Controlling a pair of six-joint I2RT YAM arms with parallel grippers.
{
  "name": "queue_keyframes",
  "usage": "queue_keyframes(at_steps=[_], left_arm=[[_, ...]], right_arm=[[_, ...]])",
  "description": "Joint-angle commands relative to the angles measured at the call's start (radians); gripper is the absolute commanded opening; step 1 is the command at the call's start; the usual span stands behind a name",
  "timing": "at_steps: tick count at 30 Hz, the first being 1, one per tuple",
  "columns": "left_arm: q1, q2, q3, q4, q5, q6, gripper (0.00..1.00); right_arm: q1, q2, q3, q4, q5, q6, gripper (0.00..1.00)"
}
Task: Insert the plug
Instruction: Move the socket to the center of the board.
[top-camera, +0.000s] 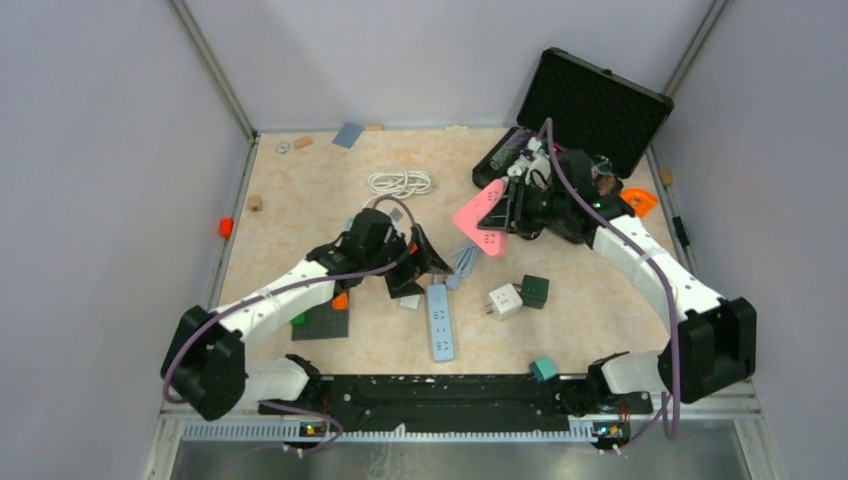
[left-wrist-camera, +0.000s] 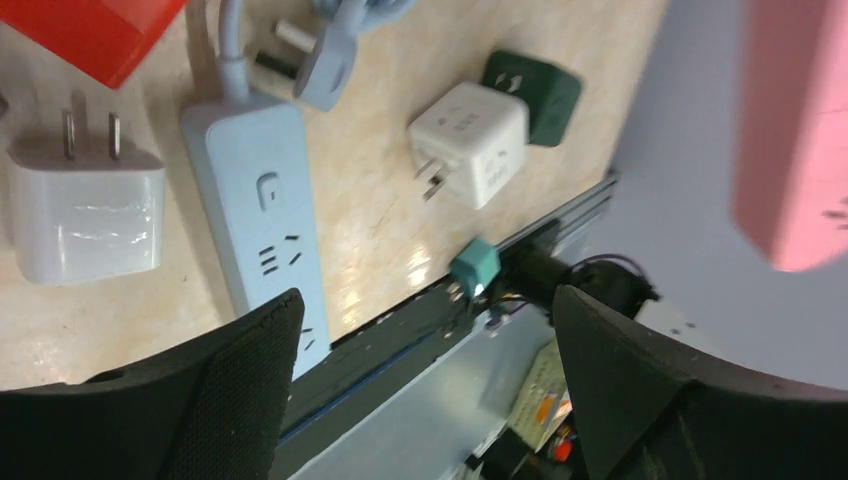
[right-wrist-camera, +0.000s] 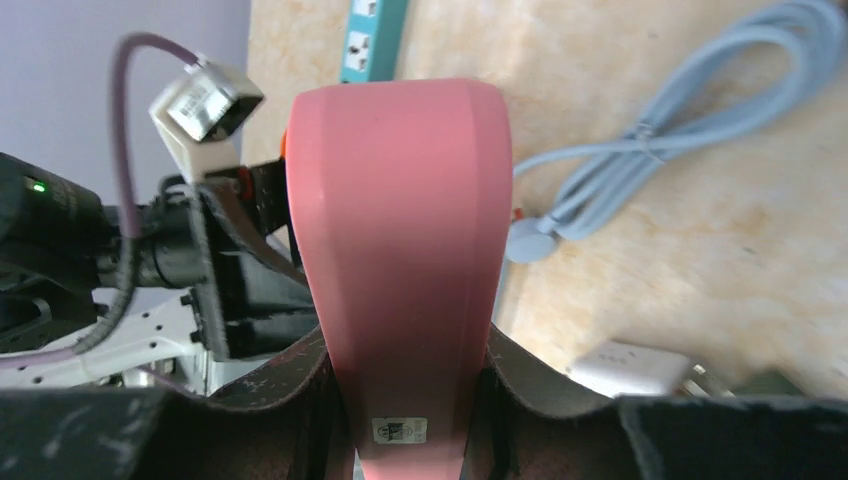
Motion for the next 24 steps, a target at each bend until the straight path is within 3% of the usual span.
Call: queue_keyframes(at_steps=[1, 6, 13, 21, 24], left_arm=[[-0.089, 0.146, 0.126, -0.216, -0.057, 0.098, 0.9], [-0.154, 0.363, 0.322, -0.442, -0.12, 0.17, 0.78], [-0.225, 0.544, 0.481, -0.637, -0.239, 0.216, 0.8], [-0.23, 0.602, 0.48, -0.633, -0.274, 0.245, 0.79], [-0.23, 0.616, 0.461, -0.598, -0.266, 0.249, 0.7]], right_arm=[[-0.068, -0.123, -0.041, -0.081, 0.056, -0.055, 0.0], [-0.092, -0.157, -0.046, -0.153, 0.094, -0.09, 0.0], [-0.09, -0.174, -0.049, -0.158, 0.135, -0.068, 0.0], [-0.09, -0.092, -0.11, -0.189, -0.025, -0.118, 0.0], [-0.07, -0.069, -0.14, -0.234, -0.051, -0.165, 0.0]])
